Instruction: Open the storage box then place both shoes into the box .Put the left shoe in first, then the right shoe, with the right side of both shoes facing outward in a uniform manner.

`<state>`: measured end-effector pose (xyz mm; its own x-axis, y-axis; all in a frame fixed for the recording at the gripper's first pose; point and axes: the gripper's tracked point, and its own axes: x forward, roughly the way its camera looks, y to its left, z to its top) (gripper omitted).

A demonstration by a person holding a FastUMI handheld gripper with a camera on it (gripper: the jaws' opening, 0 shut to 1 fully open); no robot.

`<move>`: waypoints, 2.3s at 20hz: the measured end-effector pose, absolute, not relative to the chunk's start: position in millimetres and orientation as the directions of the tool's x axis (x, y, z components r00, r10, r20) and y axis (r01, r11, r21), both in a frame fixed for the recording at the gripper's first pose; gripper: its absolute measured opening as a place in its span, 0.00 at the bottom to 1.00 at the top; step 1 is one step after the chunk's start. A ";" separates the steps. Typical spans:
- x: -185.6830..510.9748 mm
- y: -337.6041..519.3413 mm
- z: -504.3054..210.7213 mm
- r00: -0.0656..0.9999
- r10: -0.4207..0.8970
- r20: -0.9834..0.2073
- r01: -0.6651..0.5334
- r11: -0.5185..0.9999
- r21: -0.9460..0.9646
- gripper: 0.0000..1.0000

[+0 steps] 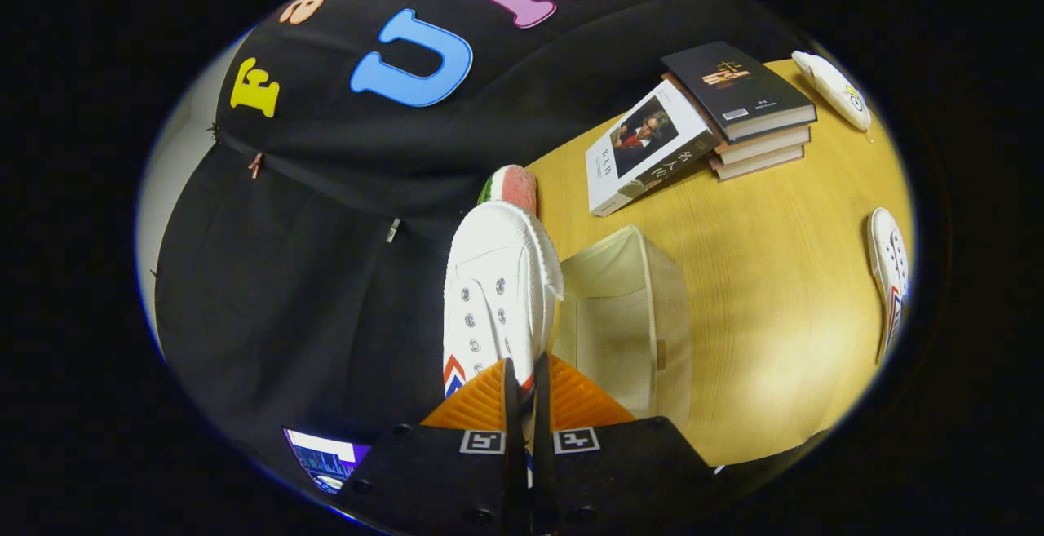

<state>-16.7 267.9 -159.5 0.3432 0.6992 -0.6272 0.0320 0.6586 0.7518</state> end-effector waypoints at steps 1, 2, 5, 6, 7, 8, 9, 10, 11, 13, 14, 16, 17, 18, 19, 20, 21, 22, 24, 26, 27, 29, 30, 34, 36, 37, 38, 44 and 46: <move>-17.7 278.6 -167.9 0.335 0.694 -0.637 0.030 0.668 0.744 0.07; -19.0 288.0 -178.5 0.323 0.689 -0.649 0.024 0.679 0.733 0.07; -26.4 305.4 -209.1 0.298 0.657 -0.693 0.027 0.719 0.694 0.07; -28.9 307.9 -220.3 0.286 0.645 -0.709 0.036 0.732 0.680 0.07; -31.0 310.1 -231.3 0.278 0.636 -0.720 0.048 0.739 0.672 0.07; -36.6 311.9 -240.3 0.250 0.637 -0.730 0.071 0.739 0.670 0.07; -38.1 315.4 -244.2 0.249 0.643 -0.724 0.095 0.728 0.679 0.07; -38.5 317.5 -248.1 0.249 0.643 -0.724 0.104 0.726 0.680 0.07; -40.0 317.1 -253.3 0.240 0.635 -0.734 0.100 0.736 0.669 0.07; -44.7 317.1 -264.3 0.226 0.609 -0.760 0.079 0.766 0.637 0.07; -48.5 315.3 -271.7 0.209 0.596 -0.775 0.077 0.780 0.621 0.07; -52.1 318.1 -280.8 0.182 0.601 -0.778 0.125 0.771 0.624 0.07; -49.9 319.3 -283.3 0.181 0.605 -0.775 0.144 0.764 0.629 0.07; -49.7 320.1 -287.7 0.172 0.602 -0.780 0.145 0.767 0.625 0.07; -50.2 319.3 -296.0 0.162 0.585 -0.795 0.132 0.785 0.605 0.07; -53.5 317.6 -305.2 0.145 0.560 -0.816 0.125 0.807 0.577 0.07; -56.9 316.9 -313.3 0.130 0.540 -0.832 0.123 0.824 0.554 0.07; -58.6 322.8 -306.6 0.122 0.566 -0.815 0.128 0.806 0.578 0.08; -48.7 340.8 -280.4 0.169 0.641 -0.749 0.124 0.740 0.661 0.39; -41.4 344.4 -253.0 0.194 0.673 -0.714 0.061 0.718 0.693 0.77; -38.8 341.7 -241.3 0.217 0.670 -0.710 0.002 0.727 0.687 0.96; -32.2 328.2 -217.8 0.265 0.663 -0.700 -0.116 0.743 0.659 0.99; -31.4 318.4 -210.0 0.286 0.658 -0.697 -0.159 0.750 0.642 0.99; -19.6 265.0 -180.0 0.383 0.632 -0.674 -0.210 0.770 0.603 0.99; -12.4 227.4 -174.5 0.424 0.604 -0.675 -0.209 0.791 0.576 0.99; -9.1 205.7 -173.5 0.443 0.584 -0.680 -0.207 0.805 0.556 0.99; -5.4 182.9 -173.5 0.463 0.561 -0.686 -0.207 0.821 0.532 0.99; 5.4 37.2 -191.7 0.538 0.388 -0.749 -0.174 0.920 0.351 0.99; 3.5 -11.0 -208.0 0.532 0.328 -0.780 -0.162 0.944 0.287 0.99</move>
<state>3.5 -11.0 -208.0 0.5320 0.3283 -0.7805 -0.1617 0.9442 0.2869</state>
